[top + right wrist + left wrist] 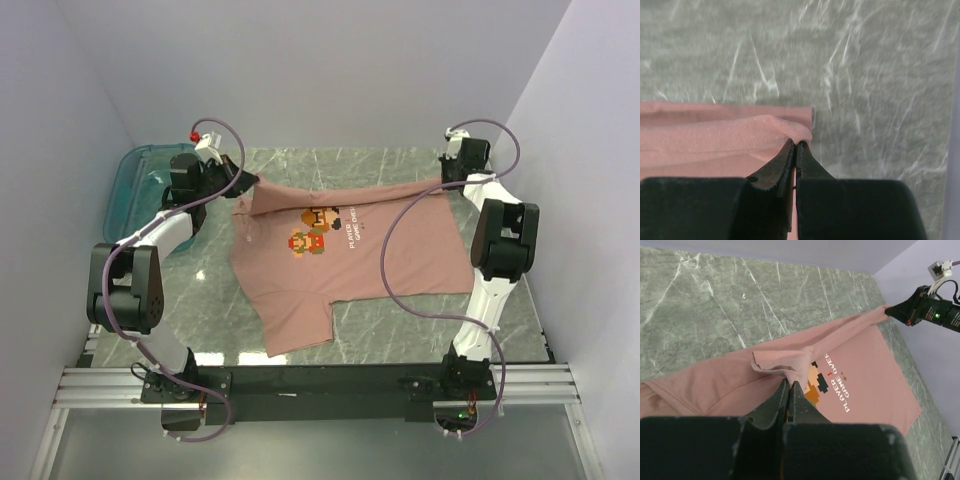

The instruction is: Fold and stack the t-shirts

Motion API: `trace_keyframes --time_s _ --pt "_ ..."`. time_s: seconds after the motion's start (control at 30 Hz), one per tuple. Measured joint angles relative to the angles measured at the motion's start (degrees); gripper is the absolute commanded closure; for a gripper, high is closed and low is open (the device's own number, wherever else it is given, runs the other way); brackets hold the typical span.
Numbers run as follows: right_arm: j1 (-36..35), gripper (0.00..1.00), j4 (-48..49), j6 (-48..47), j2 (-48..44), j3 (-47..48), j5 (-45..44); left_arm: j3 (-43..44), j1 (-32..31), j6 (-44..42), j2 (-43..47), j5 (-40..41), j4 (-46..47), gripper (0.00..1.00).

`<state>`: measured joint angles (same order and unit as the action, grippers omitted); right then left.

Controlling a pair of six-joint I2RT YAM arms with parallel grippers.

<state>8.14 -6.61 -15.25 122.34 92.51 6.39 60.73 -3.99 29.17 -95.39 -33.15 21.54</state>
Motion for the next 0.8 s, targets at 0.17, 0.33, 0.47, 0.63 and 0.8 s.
trace_keyframes --time_s 0.17,0.33,0.47,0.63,0.8 --pt "0.0 1.0 0.57 -0.68 -1.18 -3.76 -0.39 -0.15 0.0 -0.22 0.02 0.02 -0.02 0.99" --pt "0.13 1.0 1.11 -1.11 -2.64 -5.64 -0.79 -0.68 0.0 -1.03 0.37 0.09 -0.26 0.99" --pt "0.17 1.0 1.53 -1.29 -4.57 -7.1 -0.79 -1.46 0.0 -1.46 1.55 0.26 -0.52 0.99" --pt "0.33 0.81 1.73 -2.05 -6.8 -8.66 -0.76 -2.19 0.0 -2.12 3.21 0.44 -1.6 0.99" --pt "0.81 0.28 1.07 -3.04 -8.59 -10.32 -0.85 -2.56 0.0 -2.97 3.74 0.26 -2.45 0.99"
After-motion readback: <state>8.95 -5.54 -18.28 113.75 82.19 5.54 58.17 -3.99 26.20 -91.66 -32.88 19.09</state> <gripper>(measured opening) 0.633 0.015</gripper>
